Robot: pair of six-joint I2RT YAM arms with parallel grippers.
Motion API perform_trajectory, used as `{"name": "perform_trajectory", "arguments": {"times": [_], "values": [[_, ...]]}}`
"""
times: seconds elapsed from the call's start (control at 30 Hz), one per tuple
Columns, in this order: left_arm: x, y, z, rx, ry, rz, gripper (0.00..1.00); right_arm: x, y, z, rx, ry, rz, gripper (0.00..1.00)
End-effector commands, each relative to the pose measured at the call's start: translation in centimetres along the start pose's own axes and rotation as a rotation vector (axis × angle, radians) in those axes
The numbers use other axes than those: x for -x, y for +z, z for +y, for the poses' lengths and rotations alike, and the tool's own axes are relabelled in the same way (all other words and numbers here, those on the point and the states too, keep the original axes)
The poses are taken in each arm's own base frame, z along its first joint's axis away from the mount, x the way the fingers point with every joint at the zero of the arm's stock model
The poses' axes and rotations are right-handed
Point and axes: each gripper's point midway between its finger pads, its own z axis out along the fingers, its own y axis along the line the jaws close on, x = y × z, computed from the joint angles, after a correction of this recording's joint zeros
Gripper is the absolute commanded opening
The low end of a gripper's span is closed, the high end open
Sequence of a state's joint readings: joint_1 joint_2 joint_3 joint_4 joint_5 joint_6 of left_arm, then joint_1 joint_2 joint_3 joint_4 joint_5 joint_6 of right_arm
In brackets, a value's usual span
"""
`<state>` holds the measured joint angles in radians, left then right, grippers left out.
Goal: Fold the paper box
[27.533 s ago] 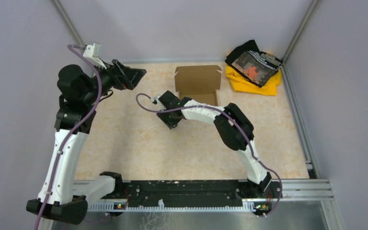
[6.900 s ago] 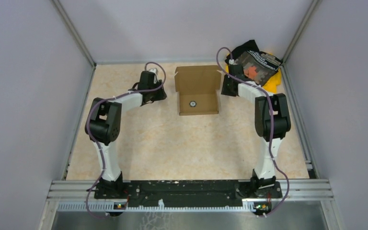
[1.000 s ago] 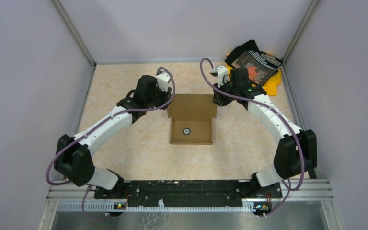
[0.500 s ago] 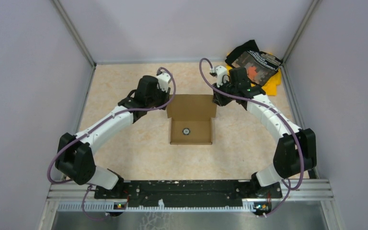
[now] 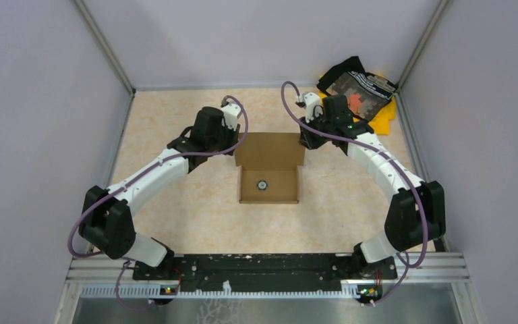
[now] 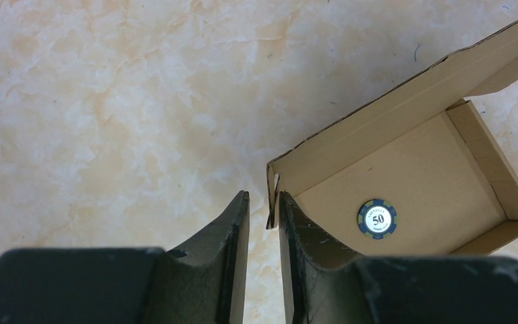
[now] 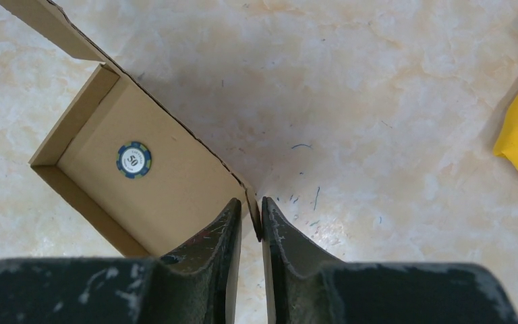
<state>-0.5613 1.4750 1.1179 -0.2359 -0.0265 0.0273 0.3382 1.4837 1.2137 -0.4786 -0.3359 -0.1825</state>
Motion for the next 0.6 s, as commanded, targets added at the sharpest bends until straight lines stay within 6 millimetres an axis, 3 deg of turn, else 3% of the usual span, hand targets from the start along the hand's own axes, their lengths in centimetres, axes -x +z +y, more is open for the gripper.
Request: {"name": "perform_trajectory", "arguments": {"times": [0.0, 0.57], "values": [[0.09, 0.03, -0.04, 0.004, 0.002, 0.001, 0.27, 2.06, -0.02, -0.13, -0.012, -0.021, -0.065, 0.18], [-0.19, 0.24, -0.12, 0.002, -0.002, 0.008, 0.24, 1.66, 0.43, -0.36, -0.035, -0.014, -0.051, 0.17]]}}
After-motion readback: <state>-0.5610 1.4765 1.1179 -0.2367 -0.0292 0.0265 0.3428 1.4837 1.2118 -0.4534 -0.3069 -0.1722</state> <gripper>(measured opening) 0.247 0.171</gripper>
